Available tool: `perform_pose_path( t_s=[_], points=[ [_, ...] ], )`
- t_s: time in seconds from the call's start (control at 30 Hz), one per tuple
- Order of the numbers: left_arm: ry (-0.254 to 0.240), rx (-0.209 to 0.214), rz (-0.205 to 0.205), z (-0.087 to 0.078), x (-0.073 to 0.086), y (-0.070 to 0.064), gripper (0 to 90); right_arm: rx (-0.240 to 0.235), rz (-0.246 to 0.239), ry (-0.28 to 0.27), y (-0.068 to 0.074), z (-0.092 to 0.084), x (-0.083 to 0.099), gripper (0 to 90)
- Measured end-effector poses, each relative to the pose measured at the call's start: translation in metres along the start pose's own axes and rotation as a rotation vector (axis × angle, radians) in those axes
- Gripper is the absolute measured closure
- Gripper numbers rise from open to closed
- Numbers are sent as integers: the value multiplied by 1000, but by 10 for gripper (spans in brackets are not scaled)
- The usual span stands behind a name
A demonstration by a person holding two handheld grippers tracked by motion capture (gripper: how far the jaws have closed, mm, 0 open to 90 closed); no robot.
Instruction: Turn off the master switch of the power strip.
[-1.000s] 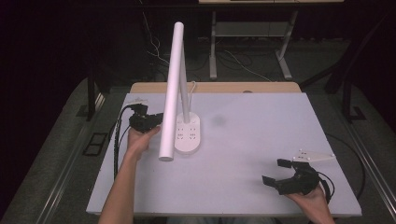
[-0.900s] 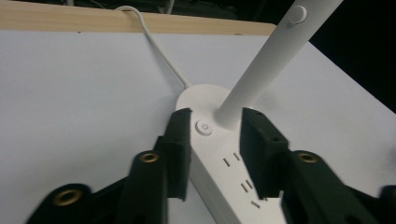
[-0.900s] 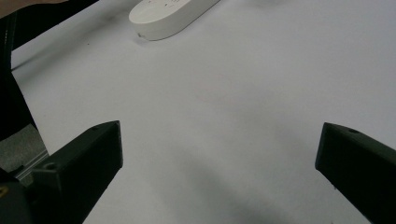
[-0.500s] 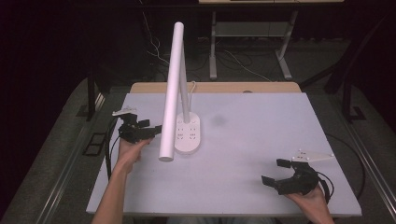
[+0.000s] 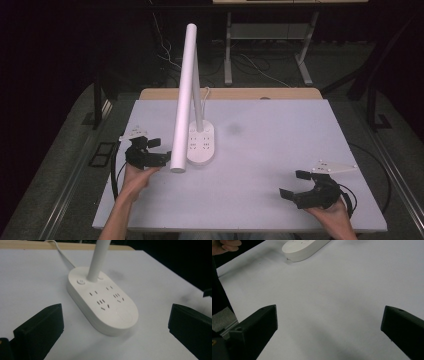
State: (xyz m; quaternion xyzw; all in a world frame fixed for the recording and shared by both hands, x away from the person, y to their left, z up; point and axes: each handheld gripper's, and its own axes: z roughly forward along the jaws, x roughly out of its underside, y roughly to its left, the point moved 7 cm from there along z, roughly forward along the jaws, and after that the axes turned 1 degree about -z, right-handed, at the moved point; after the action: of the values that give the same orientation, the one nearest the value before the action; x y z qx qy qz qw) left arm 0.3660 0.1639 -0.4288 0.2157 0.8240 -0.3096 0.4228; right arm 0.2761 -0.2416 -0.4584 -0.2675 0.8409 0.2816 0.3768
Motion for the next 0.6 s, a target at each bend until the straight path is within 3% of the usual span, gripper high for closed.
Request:
perform_pose_path(
  t_s=[0.6],
  points=[
    [18, 66, 77, -9, 40, -45, 0, -3, 3, 3, 2, -1, 1, 0]
  ],
)
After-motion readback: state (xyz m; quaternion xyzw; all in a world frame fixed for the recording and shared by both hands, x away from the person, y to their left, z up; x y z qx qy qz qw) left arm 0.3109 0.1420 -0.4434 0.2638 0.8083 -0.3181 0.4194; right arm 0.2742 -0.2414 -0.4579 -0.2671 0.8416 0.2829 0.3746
